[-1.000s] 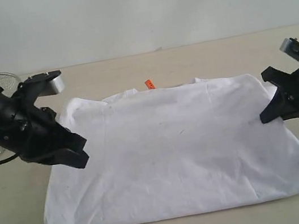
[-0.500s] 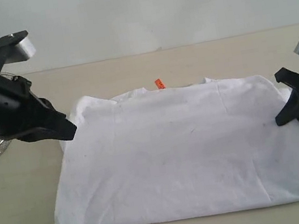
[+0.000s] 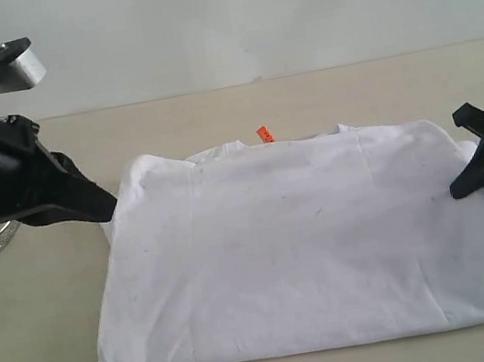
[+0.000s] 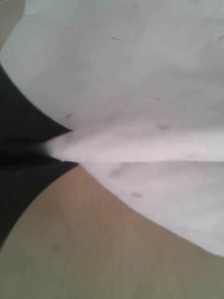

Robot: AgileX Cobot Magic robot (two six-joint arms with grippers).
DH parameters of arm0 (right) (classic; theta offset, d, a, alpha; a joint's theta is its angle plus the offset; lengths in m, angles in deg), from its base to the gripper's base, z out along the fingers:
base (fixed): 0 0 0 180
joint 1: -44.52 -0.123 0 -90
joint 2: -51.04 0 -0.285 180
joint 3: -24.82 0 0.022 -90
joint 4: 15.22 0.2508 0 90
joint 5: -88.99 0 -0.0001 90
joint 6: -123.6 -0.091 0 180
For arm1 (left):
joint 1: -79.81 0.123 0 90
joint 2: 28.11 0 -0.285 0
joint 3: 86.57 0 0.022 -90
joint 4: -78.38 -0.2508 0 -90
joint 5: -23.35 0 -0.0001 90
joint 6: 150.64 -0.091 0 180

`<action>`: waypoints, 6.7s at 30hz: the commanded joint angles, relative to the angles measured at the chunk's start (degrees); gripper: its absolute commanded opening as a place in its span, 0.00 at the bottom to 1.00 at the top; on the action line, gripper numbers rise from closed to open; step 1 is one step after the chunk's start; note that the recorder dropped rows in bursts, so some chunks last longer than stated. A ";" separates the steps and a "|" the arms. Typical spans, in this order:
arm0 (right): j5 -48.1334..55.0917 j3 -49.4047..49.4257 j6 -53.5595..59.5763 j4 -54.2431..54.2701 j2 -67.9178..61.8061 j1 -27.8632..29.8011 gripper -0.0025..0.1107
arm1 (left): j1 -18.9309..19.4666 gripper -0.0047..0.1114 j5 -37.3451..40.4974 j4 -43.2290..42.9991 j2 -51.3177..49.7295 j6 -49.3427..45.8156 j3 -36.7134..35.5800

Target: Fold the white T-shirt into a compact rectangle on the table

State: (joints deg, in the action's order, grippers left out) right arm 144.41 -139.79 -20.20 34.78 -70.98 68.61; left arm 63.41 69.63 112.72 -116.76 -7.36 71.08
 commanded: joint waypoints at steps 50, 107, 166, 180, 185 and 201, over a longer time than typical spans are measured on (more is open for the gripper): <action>0.66 -5.50 6.72 17.15 0.56 -22.44 0.02 | -0.17 0.08 1.35 -2.29 2.16 0.08 0.09; -11.87 -14.24 4.43 22.92 0.34 -46.84 0.02 | 1.45 0.08 2.31 -10.43 11.36 8.93 0.09; -21.31 -18.76 10.69 31.67 -5.34 -54.10 0.29 | 1.45 0.08 4.68 -15.79 11.37 11.48 0.09; -29.51 -16.26 -16.61 -3.47 5.51 -50.50 0.02 | 1.18 0.08 4.81 -12.44 6.76 6.01 -0.38; -32.20 -7.24 -16.37 -4.57 9.92 -47.19 0.02 | 1.18 0.08 2.55 -2.23 -0.88 -3.57 -0.38; -31.73 8.89 -8.68 -4.57 20.60 -39.44 0.02 | -3.62 0.08 -11.10 12.35 -22.53 -15.34 9.16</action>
State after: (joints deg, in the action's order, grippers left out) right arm 111.58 -131.31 -30.18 30.49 -51.23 28.96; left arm 60.51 61.87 123.98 -136.71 -22.32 78.00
